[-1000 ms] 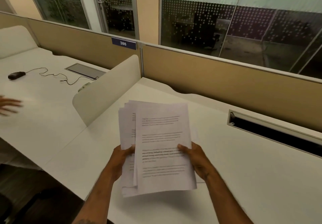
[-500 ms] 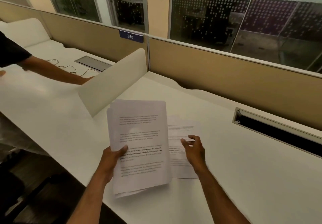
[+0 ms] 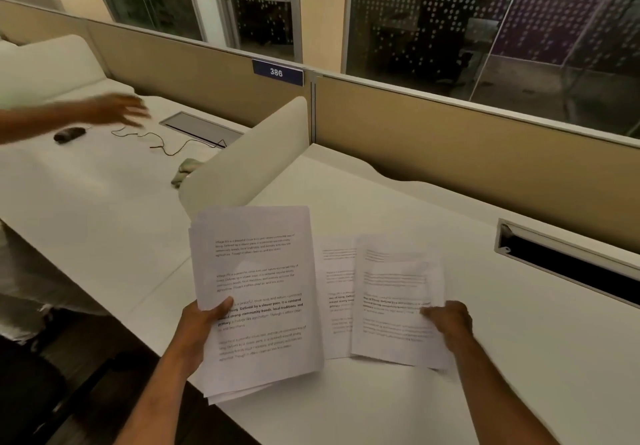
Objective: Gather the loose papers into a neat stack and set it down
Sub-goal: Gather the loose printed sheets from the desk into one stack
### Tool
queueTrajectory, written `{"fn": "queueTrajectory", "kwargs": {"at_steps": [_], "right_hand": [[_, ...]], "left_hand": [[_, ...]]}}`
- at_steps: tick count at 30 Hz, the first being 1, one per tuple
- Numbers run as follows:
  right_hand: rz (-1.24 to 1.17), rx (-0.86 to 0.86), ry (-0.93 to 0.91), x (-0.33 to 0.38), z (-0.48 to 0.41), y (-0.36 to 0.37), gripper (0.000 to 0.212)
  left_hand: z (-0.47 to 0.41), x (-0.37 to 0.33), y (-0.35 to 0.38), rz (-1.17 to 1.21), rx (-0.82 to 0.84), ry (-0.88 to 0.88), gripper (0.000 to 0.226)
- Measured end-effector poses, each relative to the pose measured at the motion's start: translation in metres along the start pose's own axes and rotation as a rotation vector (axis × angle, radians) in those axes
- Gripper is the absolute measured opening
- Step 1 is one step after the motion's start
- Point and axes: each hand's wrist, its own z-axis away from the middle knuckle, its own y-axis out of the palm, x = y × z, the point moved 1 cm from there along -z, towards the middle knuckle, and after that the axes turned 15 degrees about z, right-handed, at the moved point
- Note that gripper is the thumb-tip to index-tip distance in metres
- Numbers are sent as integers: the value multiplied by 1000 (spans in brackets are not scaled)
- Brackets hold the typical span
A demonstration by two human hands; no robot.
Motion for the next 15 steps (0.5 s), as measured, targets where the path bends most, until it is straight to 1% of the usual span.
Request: {"fn": "queueTrajectory", "kwargs": {"at_steps": [3,5,7,10,11,13,15], "right_hand": [[-163,56,-112,16,2,-2,34],[-169,85,-161,29,6,3,32],[-62,74,-194,40,12,17,40],[300,-17,-170,50,24,46,62],[385,-66,-156,51,31,53,62],[429,-115,-157,56,39,63,60],[365,-71,-125,60,38,65,66]], "left_hand": [[-9,-6,-4,-12,12,5,48],[-14,-8,-7,-18,14,4,48],[-20,-10,-9,-16,9,4,49],[-26,-10,-13,-18,10,-2,48],[-27,-10,-14,-15,12,-6,48],[-30,-10,-15,-14,15,-14,47],[-32,-10,-15,-18,13,-20,46]]}}
